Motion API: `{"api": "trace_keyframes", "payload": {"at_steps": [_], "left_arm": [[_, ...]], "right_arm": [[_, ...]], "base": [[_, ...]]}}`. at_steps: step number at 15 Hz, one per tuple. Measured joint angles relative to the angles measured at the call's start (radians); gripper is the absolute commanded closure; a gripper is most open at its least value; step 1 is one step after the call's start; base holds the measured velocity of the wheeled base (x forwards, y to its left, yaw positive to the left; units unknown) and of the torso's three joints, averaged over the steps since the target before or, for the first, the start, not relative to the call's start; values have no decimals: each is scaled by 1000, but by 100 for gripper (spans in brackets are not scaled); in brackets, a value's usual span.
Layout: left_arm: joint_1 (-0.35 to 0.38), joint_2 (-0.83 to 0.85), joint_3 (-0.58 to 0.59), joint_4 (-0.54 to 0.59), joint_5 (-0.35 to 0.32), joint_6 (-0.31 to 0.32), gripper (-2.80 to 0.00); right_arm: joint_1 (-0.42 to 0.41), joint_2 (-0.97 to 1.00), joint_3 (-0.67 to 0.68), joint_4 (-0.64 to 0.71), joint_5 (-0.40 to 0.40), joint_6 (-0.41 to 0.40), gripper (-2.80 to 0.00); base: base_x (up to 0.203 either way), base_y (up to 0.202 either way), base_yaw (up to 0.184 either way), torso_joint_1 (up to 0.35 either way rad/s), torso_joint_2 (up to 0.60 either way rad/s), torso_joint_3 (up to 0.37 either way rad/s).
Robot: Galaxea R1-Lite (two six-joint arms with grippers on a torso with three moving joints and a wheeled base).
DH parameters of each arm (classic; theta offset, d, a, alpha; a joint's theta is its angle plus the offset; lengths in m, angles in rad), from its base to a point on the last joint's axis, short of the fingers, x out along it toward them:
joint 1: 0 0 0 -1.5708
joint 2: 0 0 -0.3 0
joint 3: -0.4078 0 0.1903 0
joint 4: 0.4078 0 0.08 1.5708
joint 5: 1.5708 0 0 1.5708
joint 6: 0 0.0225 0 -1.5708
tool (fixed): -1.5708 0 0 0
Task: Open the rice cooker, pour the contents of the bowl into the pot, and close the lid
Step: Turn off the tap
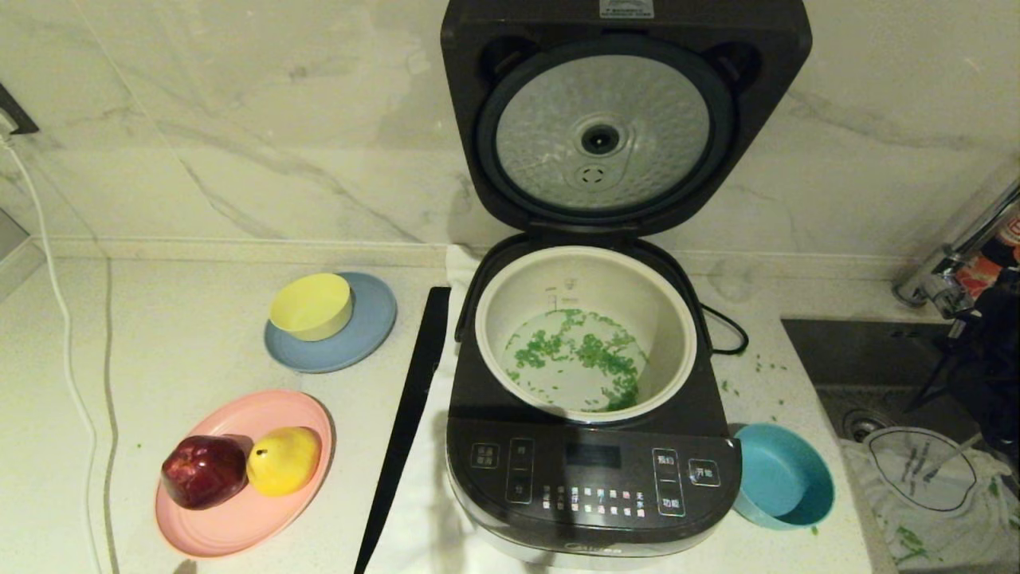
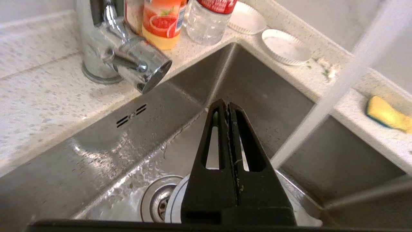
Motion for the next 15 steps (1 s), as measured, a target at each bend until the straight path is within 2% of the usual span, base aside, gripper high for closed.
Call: {"api": "trace_keyframes", "payload": {"at_steps": [3,15], "left_arm": [[0,0,0,0,0,0,0],[0,0,0,0,0,1,0]], "right_arm": [[2,64,-62,-41,-4,-36,0],[20,187,-257,-56,-3,-114,0]], "base": [[0,0,0,0,0,0],[0,0,0,0,0,0]]}}
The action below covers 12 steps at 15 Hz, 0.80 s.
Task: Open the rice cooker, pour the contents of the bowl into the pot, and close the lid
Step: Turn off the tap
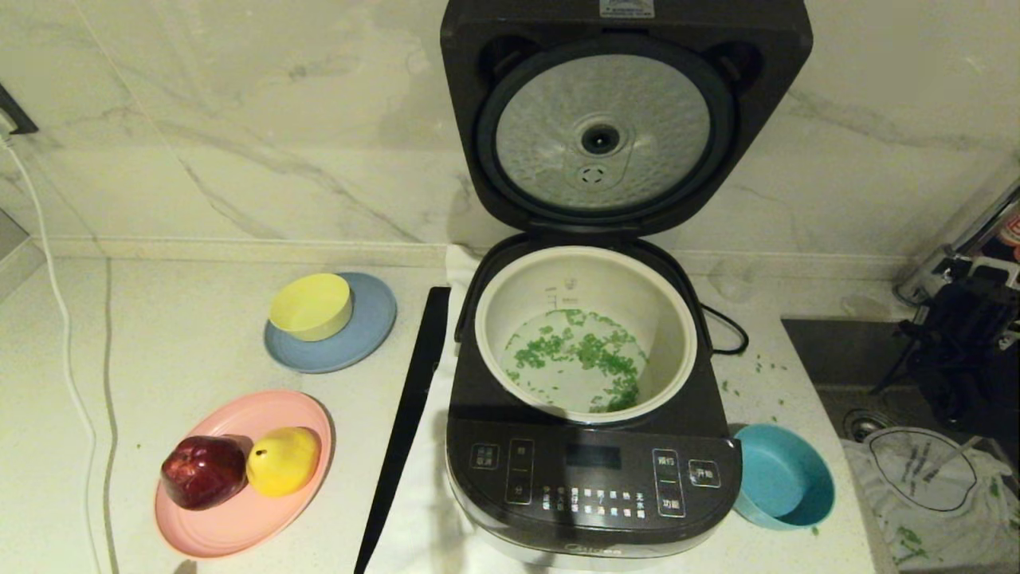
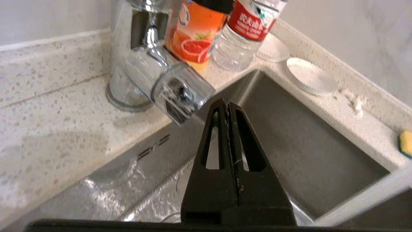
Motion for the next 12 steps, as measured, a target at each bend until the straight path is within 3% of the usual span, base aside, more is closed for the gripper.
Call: {"api": "trace_keyframes", "payload": {"at_steps": [12], "left_arm": [[0,0,0,0,0,0,0]], "right_arm": [[18,79,-162,4,-16,-54,0]], "base": [[0,0,0,0,0,0]]}}
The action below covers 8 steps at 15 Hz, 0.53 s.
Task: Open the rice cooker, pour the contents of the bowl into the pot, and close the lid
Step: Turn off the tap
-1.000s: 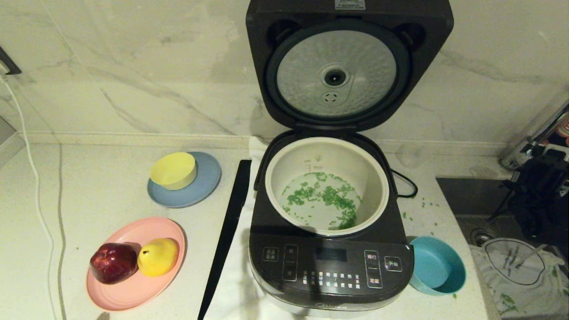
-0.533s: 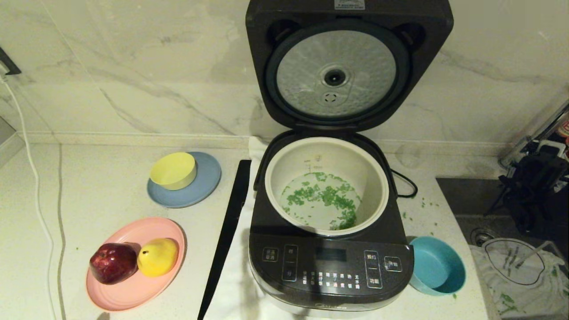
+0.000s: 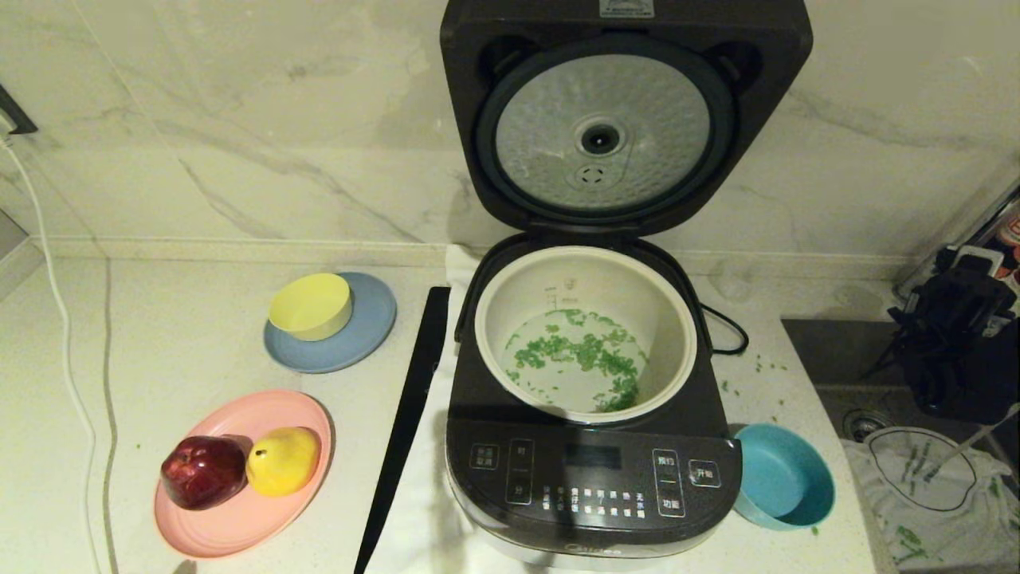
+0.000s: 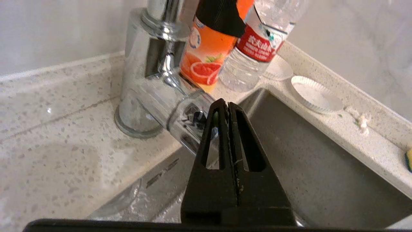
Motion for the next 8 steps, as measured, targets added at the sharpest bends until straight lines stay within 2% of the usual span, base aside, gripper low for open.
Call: {"api": "trace_keyframes", "payload": {"at_steps": [8], "left_arm": [[0,0,0,0,0,-1,0]], "right_arm": [[24,7,-26,-3,-7,-13,0]], "base": [[0,0,0,0,0,0]]}}
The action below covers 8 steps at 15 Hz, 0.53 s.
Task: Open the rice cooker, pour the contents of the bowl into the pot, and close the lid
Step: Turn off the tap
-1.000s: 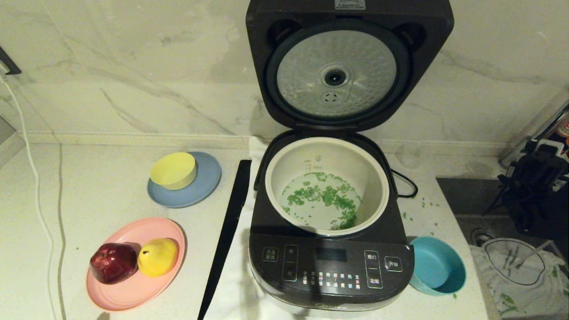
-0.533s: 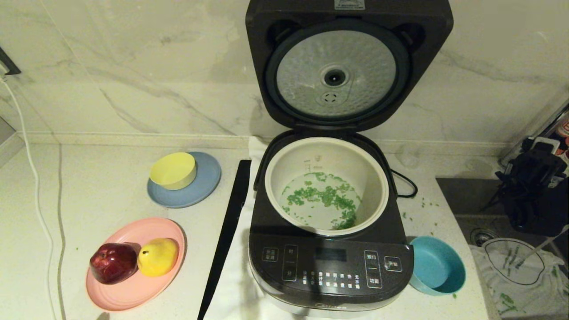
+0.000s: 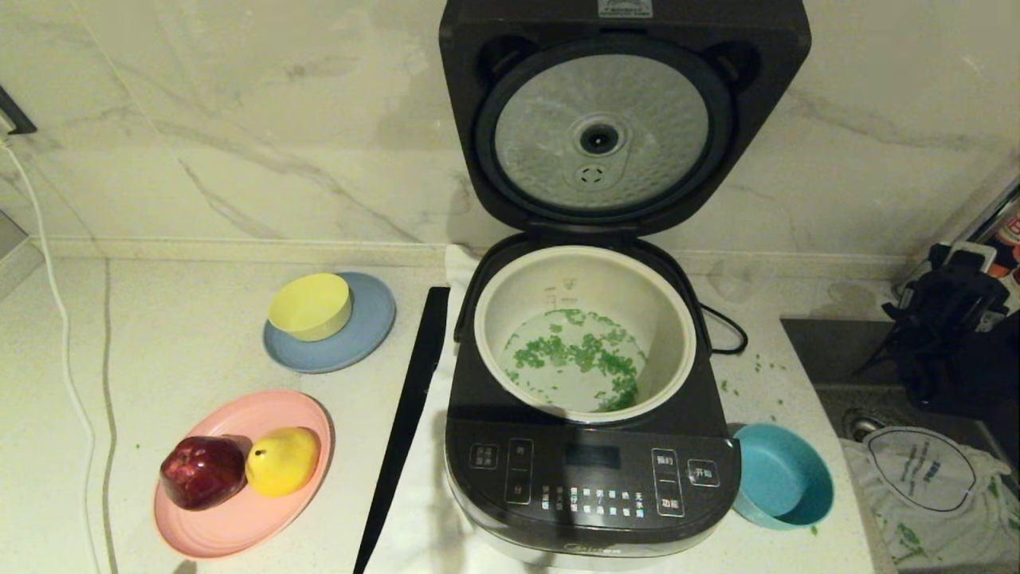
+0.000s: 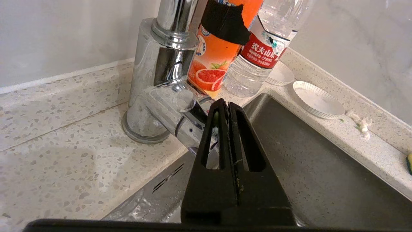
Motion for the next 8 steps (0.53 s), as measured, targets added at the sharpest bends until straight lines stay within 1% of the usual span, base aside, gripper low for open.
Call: {"api": "trace_keyframes", "payload": {"at_steps": [3,6,8], "left_arm": [[0,0,0,0,0,0,0],[0,0,0,0,0,1,0],[0,0,0,0,0,1,0]], "right_arm": [[8,-56,81,-13,-9,9,0],[28,-197,209,-16,-1,38,0],[56,-309,276,8,16,47,0]], "base": [[0,0,0,0,0,0],[0,0,0,0,0,0],[0,0,0,0,0,0]]}}
